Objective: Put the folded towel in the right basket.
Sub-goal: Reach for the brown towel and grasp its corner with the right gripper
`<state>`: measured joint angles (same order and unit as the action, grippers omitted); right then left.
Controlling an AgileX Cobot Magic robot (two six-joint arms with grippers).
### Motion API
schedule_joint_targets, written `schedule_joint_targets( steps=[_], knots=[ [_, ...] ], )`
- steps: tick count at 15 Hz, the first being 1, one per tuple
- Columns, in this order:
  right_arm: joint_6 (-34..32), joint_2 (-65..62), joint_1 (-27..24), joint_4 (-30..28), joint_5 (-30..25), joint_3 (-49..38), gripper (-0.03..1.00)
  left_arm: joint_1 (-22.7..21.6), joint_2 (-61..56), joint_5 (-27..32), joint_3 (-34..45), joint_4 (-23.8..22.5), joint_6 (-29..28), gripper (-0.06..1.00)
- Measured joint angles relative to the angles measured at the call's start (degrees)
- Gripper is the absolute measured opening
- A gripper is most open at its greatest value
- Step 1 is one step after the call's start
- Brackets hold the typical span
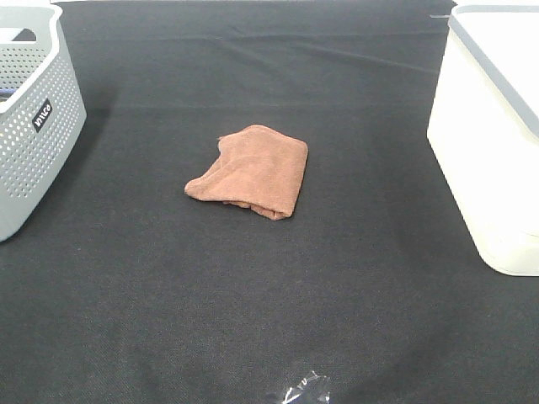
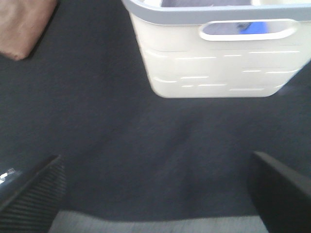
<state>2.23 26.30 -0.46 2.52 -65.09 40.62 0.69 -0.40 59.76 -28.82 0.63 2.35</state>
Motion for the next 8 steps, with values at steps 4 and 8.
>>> schedule_joint_targets(
  steps=[4, 8],
  knots=[
    [0.2, 22.2, 0.0, 5.1, -2.6, 14.2, 0.97, 0.0, 0.0, 0.0, 0.0, 0.2, 0.0, 0.98],
    [2.8, 36.4, 0.0, 15.6, -2.3, 23.7, 0.97, 0.0, 0.0, 0.0, 0.0, 0.2, 0.0, 0.98]
  ],
)
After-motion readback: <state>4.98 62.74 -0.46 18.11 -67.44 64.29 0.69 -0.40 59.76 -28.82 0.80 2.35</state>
